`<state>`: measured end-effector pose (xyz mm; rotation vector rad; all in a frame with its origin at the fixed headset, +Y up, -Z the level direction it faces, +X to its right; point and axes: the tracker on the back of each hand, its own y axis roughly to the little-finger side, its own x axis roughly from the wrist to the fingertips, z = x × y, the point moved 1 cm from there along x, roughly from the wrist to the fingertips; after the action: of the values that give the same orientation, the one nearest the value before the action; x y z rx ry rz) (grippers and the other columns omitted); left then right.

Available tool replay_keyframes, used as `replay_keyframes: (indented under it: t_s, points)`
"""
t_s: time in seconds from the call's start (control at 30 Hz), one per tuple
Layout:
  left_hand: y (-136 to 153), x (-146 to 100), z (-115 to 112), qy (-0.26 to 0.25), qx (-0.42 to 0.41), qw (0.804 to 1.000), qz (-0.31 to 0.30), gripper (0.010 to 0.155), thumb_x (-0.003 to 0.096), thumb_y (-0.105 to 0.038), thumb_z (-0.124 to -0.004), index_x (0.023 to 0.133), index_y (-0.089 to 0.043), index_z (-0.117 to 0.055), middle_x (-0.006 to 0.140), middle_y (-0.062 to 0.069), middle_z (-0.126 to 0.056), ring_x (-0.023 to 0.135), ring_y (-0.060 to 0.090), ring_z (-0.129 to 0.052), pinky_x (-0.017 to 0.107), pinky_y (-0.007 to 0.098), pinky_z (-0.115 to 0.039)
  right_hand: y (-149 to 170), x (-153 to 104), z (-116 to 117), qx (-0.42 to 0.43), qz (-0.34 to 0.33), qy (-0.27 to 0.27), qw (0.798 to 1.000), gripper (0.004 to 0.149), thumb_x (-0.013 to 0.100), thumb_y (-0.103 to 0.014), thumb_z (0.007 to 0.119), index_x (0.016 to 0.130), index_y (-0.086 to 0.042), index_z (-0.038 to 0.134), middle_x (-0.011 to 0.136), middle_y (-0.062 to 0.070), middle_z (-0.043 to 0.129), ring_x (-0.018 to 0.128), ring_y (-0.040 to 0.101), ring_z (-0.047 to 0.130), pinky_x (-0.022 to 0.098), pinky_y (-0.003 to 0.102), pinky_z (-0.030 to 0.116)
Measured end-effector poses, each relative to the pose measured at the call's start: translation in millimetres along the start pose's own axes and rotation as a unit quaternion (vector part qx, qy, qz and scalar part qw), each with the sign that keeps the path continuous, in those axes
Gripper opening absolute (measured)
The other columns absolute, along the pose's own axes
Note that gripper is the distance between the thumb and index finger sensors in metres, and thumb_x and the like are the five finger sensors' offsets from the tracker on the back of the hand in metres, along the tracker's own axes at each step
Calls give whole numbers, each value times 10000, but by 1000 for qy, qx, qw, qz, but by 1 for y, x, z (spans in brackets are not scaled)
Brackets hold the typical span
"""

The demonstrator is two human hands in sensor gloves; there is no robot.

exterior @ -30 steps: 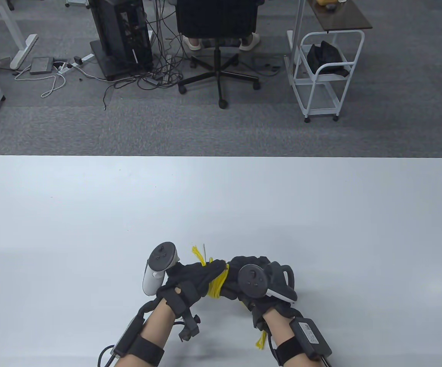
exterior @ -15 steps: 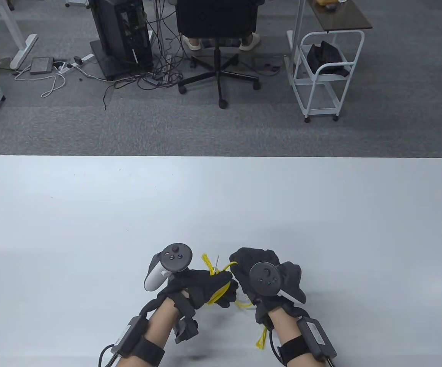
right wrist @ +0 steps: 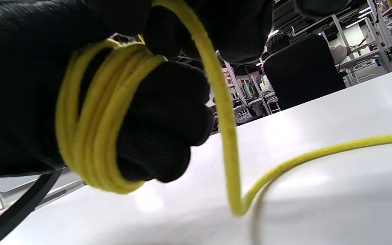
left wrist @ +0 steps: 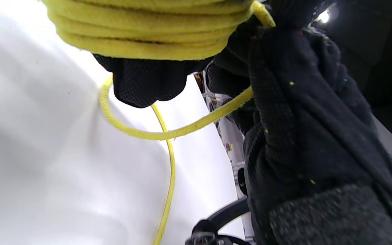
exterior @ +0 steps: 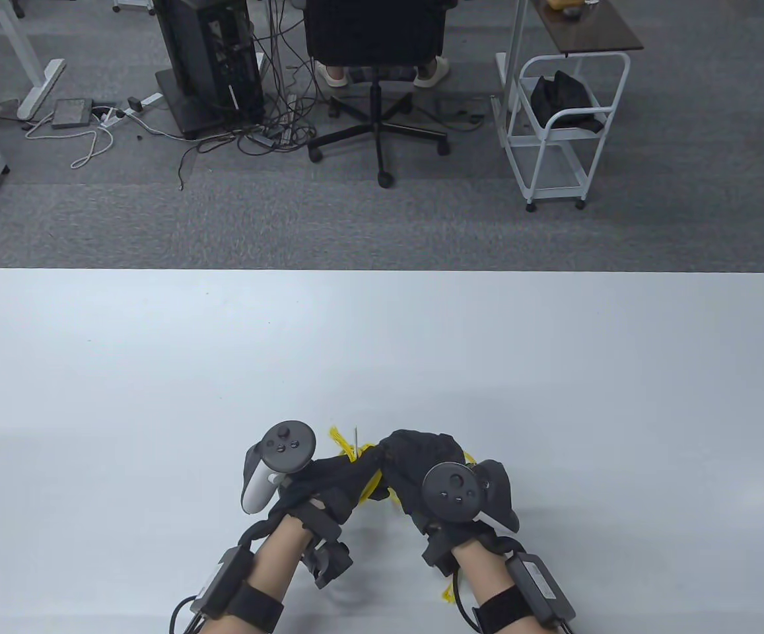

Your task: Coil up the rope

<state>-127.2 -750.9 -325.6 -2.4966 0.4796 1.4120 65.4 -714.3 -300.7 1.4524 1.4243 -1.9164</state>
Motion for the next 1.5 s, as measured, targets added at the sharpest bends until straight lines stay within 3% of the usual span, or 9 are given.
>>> replay_keyframes:
  t_s: [0.3, 0.57, 1.07, 1.5]
  points:
    - [2, -5, 10, -71, -36, 997, -9, 710, 590, -608, -564, 1040, -98, -767, 954, 215, -923, 780, 332, -981, 624, 397, -745, -13, -1, 8, -4, -25, -15, 1000, 433, 587, -367, 683, 953, -137, 696, 984, 182, 730, 837, 448, 778, 646, 721, 528]
    - [0, -9, 16, -111, -41, 993, -21, 622, 608, -543, -609, 1045, -123, -748, 972, 188, -911, 802, 312, -975, 639, 383, -743, -20, -1, 16, -10, -36, -42, 998, 427, 587, -372, 683, 942, -139, 711, 966, 176, 754, 821, 440, 797, 646, 717, 535]
    - [-2, -13, 19, -139, -107, 982, -77, 616, 616, -521, -573, 1104, -148, -628, 1067, 158, -806, 907, 283, -903, 709, 362, -696, -23, 1, 28, -2, -56, -111, 992, 421, 587, -383, 680, 934, -148, 725, 960, 168, 766, 818, 437, 804, 648, 712, 541]
    - [-6, -11, 16, -104, -197, 966, -132, 604, 621, -466, -595, 1133, -150, -539, 1118, 151, -729, 971, 273, -851, 745, 354, -671, -18, 2, 38, -18, -42, -159, 986, 417, 591, -378, 675, 938, -151, 723, 967, 172, 762, 824, 440, 801, 648, 714, 539]
